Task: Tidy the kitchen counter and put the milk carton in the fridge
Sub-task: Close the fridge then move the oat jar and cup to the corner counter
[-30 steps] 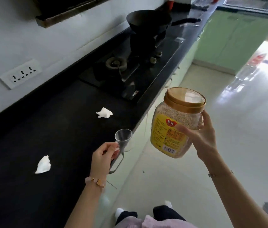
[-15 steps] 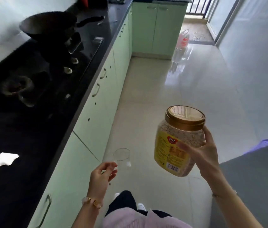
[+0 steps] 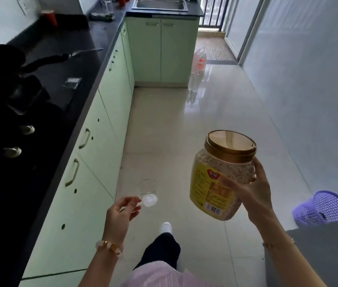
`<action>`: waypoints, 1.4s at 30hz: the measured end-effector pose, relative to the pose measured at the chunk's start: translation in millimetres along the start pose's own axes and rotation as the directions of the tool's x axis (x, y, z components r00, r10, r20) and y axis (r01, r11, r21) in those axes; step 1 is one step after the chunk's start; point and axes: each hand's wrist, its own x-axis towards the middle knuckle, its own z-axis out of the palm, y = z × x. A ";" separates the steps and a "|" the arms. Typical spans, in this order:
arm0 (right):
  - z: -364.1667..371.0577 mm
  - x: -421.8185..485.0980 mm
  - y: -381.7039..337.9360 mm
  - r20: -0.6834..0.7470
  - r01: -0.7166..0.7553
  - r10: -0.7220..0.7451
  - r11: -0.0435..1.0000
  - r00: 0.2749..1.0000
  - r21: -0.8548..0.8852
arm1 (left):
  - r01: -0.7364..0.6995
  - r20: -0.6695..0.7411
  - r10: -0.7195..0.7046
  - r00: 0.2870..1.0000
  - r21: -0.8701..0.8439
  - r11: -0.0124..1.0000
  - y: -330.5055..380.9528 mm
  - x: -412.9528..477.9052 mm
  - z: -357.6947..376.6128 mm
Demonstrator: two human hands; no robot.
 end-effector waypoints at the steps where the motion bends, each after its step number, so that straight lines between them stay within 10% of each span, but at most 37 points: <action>1: 4.9 19.6 -1.1 0.002 0.001 -0.002 1.000 1.000 0.002 | 0.001 0.003 -0.001 1.000 0.002 1.000 8.8 18.6 7.0; 42: 291.6 839.1 20.5 0.404 -0.060 0.058 0.998 0.913 -0.008 | -0.053 -0.320 0.001 0.947 -0.155 0.987 303.1 700.4 236.9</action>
